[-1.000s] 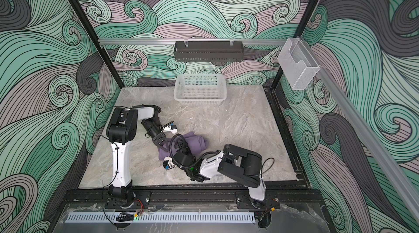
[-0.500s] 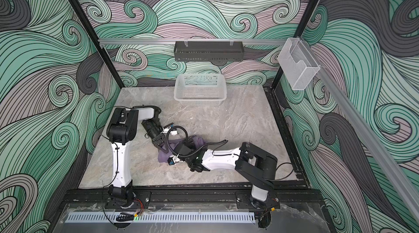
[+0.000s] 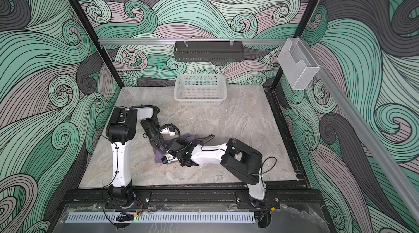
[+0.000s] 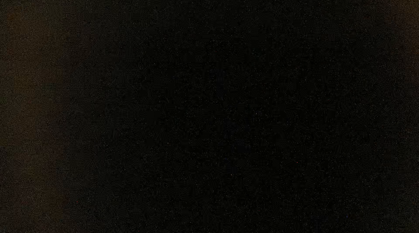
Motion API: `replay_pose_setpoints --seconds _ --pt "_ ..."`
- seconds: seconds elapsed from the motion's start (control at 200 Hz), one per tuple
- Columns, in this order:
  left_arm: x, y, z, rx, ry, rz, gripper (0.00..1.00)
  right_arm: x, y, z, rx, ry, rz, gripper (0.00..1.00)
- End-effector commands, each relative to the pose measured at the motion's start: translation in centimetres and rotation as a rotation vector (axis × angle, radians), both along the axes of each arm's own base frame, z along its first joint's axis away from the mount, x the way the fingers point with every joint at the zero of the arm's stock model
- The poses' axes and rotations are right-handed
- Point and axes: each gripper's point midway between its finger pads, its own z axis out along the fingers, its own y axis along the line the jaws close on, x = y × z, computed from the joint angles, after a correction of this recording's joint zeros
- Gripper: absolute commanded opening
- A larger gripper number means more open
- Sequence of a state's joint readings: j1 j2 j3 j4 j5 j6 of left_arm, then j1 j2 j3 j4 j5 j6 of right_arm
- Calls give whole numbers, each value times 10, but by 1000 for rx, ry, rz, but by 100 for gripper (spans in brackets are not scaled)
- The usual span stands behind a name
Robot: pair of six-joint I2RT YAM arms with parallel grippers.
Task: Roll up the long pants
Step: Pick up the long pant at the center of the board.
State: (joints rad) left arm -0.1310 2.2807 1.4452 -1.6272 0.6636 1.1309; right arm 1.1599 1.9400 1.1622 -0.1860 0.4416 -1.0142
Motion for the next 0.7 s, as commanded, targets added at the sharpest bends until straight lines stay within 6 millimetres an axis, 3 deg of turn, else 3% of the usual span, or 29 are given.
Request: replay_pose_setpoints --seconds 0.0,0.085,0.12,0.16,0.17,0.19,0.21,0.33,0.465,0.61,0.696 --pt "-23 11 0 42 90 -115 0 -15 -29 -56 -122 211 -68 48" --pt "-28 13 6 24 89 -133 6 -26 -43 -66 -188 289 -94 19" --pt "-31 13 15 -3 93 -141 15 -32 -49 -69 -211 320 -104 8" --pt "-32 14 25 -27 91 -141 28 -39 -55 -71 -237 360 -110 4" --pt "-32 14 27 -30 87 -139 41 -41 -57 -71 -244 371 -113 4" --pt "-31 15 31 -38 78 -133 88 -44 -59 -71 -253 391 -119 3" --pt "-29 16 35 -45 67 -122 98 -47 -63 -71 -266 412 -128 2" --pt "-16 37 53 -26 -14 -29 99 -70 -75 -55 -322 590 -191 0" --pt "-8 77 63 38 -79 70 99 -92 -74 -37 -356 795 -249 0" --pt "-12 110 67 83 -92 165 99 -99 -65 -33 -326 940 -311 0" --pt "-20 122 68 98 -87 196 99 -92 -60 -31 -283 964 -341 0"
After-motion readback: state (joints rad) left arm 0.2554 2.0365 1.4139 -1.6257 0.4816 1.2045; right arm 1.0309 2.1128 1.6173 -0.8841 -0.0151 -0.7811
